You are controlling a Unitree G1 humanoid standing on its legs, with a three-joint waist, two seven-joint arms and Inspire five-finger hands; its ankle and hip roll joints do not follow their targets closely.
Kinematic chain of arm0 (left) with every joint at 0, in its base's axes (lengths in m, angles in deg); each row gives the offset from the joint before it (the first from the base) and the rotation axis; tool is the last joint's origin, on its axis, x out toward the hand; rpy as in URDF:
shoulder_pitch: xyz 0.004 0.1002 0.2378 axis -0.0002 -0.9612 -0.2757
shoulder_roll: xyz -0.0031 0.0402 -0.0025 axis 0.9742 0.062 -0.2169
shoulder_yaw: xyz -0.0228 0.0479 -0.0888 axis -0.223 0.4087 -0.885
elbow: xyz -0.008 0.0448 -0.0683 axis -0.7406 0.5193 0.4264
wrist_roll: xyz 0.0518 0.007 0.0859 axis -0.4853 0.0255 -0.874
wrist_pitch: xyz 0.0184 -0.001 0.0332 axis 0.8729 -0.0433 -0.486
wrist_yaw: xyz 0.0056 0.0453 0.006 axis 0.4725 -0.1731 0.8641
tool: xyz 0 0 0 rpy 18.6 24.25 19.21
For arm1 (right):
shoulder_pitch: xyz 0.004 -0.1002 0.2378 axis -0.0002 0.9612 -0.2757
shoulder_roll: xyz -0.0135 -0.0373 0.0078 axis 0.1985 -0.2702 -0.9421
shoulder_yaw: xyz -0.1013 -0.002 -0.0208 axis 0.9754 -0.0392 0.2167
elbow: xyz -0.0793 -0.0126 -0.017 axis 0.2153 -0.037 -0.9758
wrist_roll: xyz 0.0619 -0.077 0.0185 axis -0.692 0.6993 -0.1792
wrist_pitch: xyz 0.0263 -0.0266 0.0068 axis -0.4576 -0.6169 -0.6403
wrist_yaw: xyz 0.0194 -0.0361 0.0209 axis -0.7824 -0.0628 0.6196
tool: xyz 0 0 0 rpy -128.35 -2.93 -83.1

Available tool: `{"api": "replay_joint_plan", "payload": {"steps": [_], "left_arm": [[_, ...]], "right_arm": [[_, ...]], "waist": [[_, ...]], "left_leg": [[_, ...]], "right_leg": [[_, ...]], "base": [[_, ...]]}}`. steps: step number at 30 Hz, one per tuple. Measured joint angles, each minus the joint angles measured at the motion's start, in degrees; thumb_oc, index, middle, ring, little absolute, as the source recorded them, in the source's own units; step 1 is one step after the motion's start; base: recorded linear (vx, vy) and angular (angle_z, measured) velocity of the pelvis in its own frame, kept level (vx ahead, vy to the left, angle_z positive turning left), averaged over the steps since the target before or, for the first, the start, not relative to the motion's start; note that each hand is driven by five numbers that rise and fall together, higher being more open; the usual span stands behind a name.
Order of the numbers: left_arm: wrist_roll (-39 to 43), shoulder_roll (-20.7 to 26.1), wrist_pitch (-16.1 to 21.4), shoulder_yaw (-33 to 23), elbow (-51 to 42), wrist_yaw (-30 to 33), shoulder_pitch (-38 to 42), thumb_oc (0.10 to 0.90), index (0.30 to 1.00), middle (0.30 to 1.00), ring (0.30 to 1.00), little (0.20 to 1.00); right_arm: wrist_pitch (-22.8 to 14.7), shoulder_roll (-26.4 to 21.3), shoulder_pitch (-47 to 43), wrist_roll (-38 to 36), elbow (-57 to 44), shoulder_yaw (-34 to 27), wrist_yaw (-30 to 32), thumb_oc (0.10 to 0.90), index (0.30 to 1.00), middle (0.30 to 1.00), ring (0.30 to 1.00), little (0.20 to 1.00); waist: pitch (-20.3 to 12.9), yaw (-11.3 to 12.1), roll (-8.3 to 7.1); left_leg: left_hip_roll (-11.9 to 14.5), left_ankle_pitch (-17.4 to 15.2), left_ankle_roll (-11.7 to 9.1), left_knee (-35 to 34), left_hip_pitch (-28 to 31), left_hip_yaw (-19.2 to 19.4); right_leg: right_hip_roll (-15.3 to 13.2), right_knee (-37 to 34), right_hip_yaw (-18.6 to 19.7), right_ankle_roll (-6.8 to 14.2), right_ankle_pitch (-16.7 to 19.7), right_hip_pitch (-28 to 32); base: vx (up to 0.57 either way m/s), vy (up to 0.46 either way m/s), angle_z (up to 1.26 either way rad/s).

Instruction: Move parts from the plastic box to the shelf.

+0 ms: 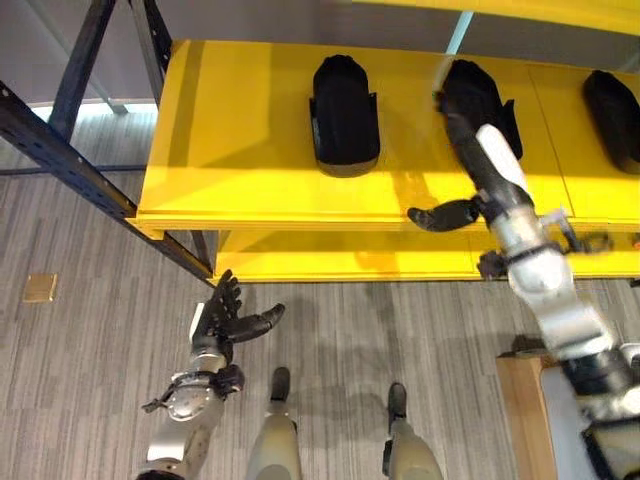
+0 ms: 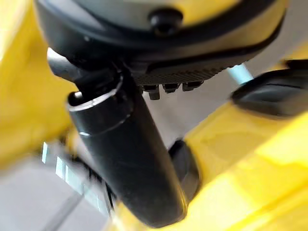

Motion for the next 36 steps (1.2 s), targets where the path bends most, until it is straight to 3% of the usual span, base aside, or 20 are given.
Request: {"api": "replay_joint_plan", "payload": {"steps": [5,9,11,14,15,16,18,19,21,22,23,24,25,26,27,29,30,32,33,36], "left_arm": [[-2.1,-2.6,-0.6,-0.7,0.0,-1.5,-2.8,0.9,1.0,1.0,1.0,1.0],[-2.2,-3.0,-0.6,-1.1,0.0,-2.5,-4.6,0.9,1.0,1.0,1.0,1.0],[-2.2,-4.0,-0.6,-2.2,0.0,-2.7,-5.8,0.9,1.0,1.0,1.0,1.0],[-2.2,-6.3,-0.5,-2.6,0.1,-2.8,-6.3,0.9,1.0,1.0,1.0,1.0],[-2.2,-7.5,-0.5,-2.8,0.1,-2.7,-6.4,0.9,1.0,1.0,1.0,1.0],[-2.3,-8.2,-0.5,-2.4,0.9,-2.8,-6.4,0.9,1.0,1.0,1.0,1.0],[-2.6,-8.3,-0.5,-1.8,2.0,-2.9,-5.8,0.9,1.0,1.0,1.0,1.0],[-2.8,-8.4,-0.5,-1.7,2.4,-3.0,-5.8,0.9,1.0,1.0,1.0,1.0],[-2.8,-8.7,-0.5,-1.2,2.5,-3.9,-5.5,0.9,1.0,1.0,1.0,1.0],[-2.9,-8.9,-0.5,-0.6,2.5,-4.0,-6.1,0.9,1.0,1.0,1.0,1.0],[-3.0,-9.0,-0.5,-0.2,2.4,-4.1,-6.3,0.9,1.0,1.0,1.0,1.0],[-4.0,-9.2,-0.5,-0.2,1.8,-4.0,-7.0,0.9,1.0,1.0,1.0,1.0],[-4.1,-9.4,-0.3,-0.5,1.2,-3.8,-7.7,0.9,1.0,1.0,1.0,1.0],[-4.3,-9.2,-0.3,-1.4,0.0,-3.9,-9.0,0.9,1.0,1.0,1.0,1.0],[-4.4,-8.6,-0.3,-2.3,0.0,-3.7,-9.0,0.9,1.0,1.0,1.0,1.0],[-4.4,-7.5,-0.4,-3.0,0.2,-3.5,-8.3,0.9,1.0,1.0,1.0,1.0],[-4.4,-7.1,-0.3,-2.7,0.2,-3.7,-8.1,0.9,1.0,1.0,1.0,1.0],[-4.4,-7.1,-0.3,-1.3,0.2,-3.9,-7.6,0.9,1.0,1.0,1.0,1.0],[-4.4,-6.9,-0.3,0.3,-0.2,-4.1,-7.2,0.9,1.0,1.0,1.0,1.0],[-4.4,-6.5,-0.3,1.6,-0.4,-4.4,-6.3,0.9,1.0,1.0,1.0,1.0]], "right_arm": [[-2.9,2.5,16.4,-4.8,-4.8,-6.3,-0.2,0.9,1.0,1.0,1.0,1.0],[-4.5,2.8,19.2,-8.4,-5.0,-9.8,0.1,0.9,1.0,1.0,1.0,1.0],[-6.4,2.7,19.2,-10.2,-5.0,-9.7,0.0,0.9,1.0,1.0,1.0,1.0],[-7.7,2.1,19.5,-10.4,-5.2,-10.0,0.1,0.9,1.0,1.0,1.0,1.0],[-8.2,2.0,20.2,-10.8,-5.2,-10.0,0.0,0.9,1.0,1.0,1.0,1.0],[-8.9,2.2,22.1,-11.4,-5.2,-9.6,-0.2,0.9,1.0,1.0,1.0,1.0],[-8.9,2.1,23.4,-11.4,-5.2,-9.6,-0.5,0.9,1.0,1.0,1.0,1.0],[-8.9,2.1,23.5,-11.4,-5.2,-9.6,-0.5,0.9,1.0,1.0,1.0,1.0],[-9.1,2.3,24.3,-11.4,-5.2,-10.1,-0.5,0.9,1.0,1.0,1.0,1.0],[-9.1,3.2,25.3,-12.0,-5.2,-10.2,-0.6,0.9,1.0,1.0,1.0,1.0],[-9.1,3.3,25.4,-12.5,-5.2,-10.1,-0.7,0.9,1.0,1.0,1.0,1.0],[-9.0,3.3,25.3,-12.7,-5.2,-9.5,-1.2,0.9,1.0,1.0,1.0,1.0],[-8.9,3.4,25.0,-12.9,-5.2,-8.7,-1.9,0.9,1.0,1.0,1.0,1.0],[-8.6,3.6,24.3,-12.9,-5.1,-6.3,-3.0,0.9,1.0,1.0,1.0,1.0],[-8.5,4.7,24.2,-13.0,-5.1,-4.2,-3.3,0.9,1.0,1.0,1.0,1.0],[-8.5,5.8,24.8,-13.2,-5.1,-2.2,-5.1,0.9,1.0,1.0,1.0,1.0],[-8.5,6.4,25.0,-13.4,-5.1,-2.1,-5.3,0.9,1.0,1.0,1.0,1.0],[-8.5,7.4,24.8,-13.6,-5.0,-2.4,-5.6,0.9,1.0,1.0,1.0,1.0],[-8.5,8.1,24.9,-14.6,-5.1,-2.6,-5.7,0.9,1.0,1.0,1.0,1.0],[-8.4,8.2,24.9,-14.9,-5.0,-3.2,-5.7,0.9,1.0,1.0,1.0,1.0]], "waist": [[-1.9,-2.2,3.38],[-2.8,-4.4,4.67],[-3.1,-4.4,5.12],[-3.7,-5.3,6.03],[-3.9,-5.5,6.43],[-4.1,-4.4,5.94],[-4.6,-4.3,5.04],[-4.6,-4.2,5.03],[-4.4,-4.0,4.35],[-4.4,-3.6,2.96],[-4.5,-3.5,2.77],[-4.8,-2.9,3.26],[-5.1,-2.5,4.32],[-5.5,-1.3,6.11],[-5.4,-0.6,4.64],[-5.4,-1.4,1.81],[-5.5,-1.6,1.21],[-5.5,-1.8,1.07],[-5.6,-2.8,1.33],[-5.6,-3.6,1.9]], "left_leg": [[2.5,1.0,-1.1,-3.9,4.6,1.2],[5.5,1.4,-1.6,-5.8,7.2,2.0],[8.2,1.3,-1.6,-6.3,9.2,3.9],[10.5,1.0,-1.0,-6.1,9.9,4.1],[11.4,0.9,-0.5,-5.5,9.9,4.3],[12.3,1.9,1.5,-1.5,9.1,4.1],[11.2,5.5,5.0,1.6,6.8,3.5],[10.9,7.4,5.8,2.2,6.2,3.2],[8.2,9.4,5.1,7.0,2.6,2.2],[-0.1,1.5,3.0,7.7,2.2,-0.6],[-4.1,-1.4,2.9,7.0,2.5,-3.0],[-9.0,-4.2,4.7,5.3,3.7,-4.6],[-11.9,-6.5,6.4,3.8,4.9,-5.9],[-14.8,-6.3,10.3,0.5,8.0,-13.0],[-15.1,-4.8,9.6,0.1,8.3,-13.8],[-14.6,-3.3,9.6,0.7,8.2,-12.3],[-14.4,-3.4,9.7,0.5,8.2,-11.7],[-13.3,-3.0,9.8,-0.3,9.0,-9.4],[-13.0,-3.1,9.8,-0.8,10.3,-8.7],[-12.6,-2.6,9.7,-2.8,12.1,-7.1]], "right_leg": [[2.2,0.0,0.8,-0.2,-0.5,2.0],[5.2,0.0,1.9,-1.0,-1.0,2.6],[7.9,0.8,3.7,-1.9,-1.5,2.4],[10.2,2.0,4.1,-3.1,-1.9,2.1],[11.4,4.5,4.0,-4.0,-3.4,1.3],[12.8,10.8,4.2,-5.9,-7.1,-0.8],[12.1,13.4,3.4,-6.9,-8.8,-1.4],[12.1,13.5,3.3,-7.4,-8.9,-1.3],[9.9,12.7,2.5,-8.4,-8.5,-0.8],[7.2,12.0,3.4,-8.9,-8.0,-0.9],[6.1,11.4,4.4,-8.9,-7.9,-1.2],[6.5,10.4,5.8,-8.2,-6.1,-1.7],[7.7,9.2,7.1,-7.6,-4.9,-2.1],[11.1,8.5,9.5,-7.7,-3.9,-3.1],[12.0,9.0,11.3,-7.5,-3.5,-3.6],[12.7,8.4,11.6,-6.9,-2.9,-3.7],[12.8,8.3,12.0,-6.9,-3.0,-3.9],[13.5,9.6,11.5,-6.6,-4.1,-3.7],[14.0,9.8,11.7,-7.1,-5.6,-0.8],[13.5,6.9,11.8,-7.2,-4.2,0.7]], "base": [[0.02,-0.127,-0.17],[-0.01,-0.181,-0.24],[0.0,-0.207,-0.57],[0.0,-0.248,-0.18],[-0.04,-0.185,-0.06],[-0.03,-0.149,0.02],[-0.02,-0.122,0.24],[0.01,-0.08,0.4],[0.03,-0.054,0.4],[0.05,-0.061,0.26],[0.03,-0.033,-0.06],[0.04,-0.027,-0.42],[0.03,-0.005,-1.05],[0.02,-0.004,-1.34],[0.02,0.008,-1.25],[0.03,0.046,-0.56],[0.05,0.078,-0.35],[0.06,0.08,-0.52],[0.07,0.116,-0.55],[0.05,0.096,-0.26]]}}
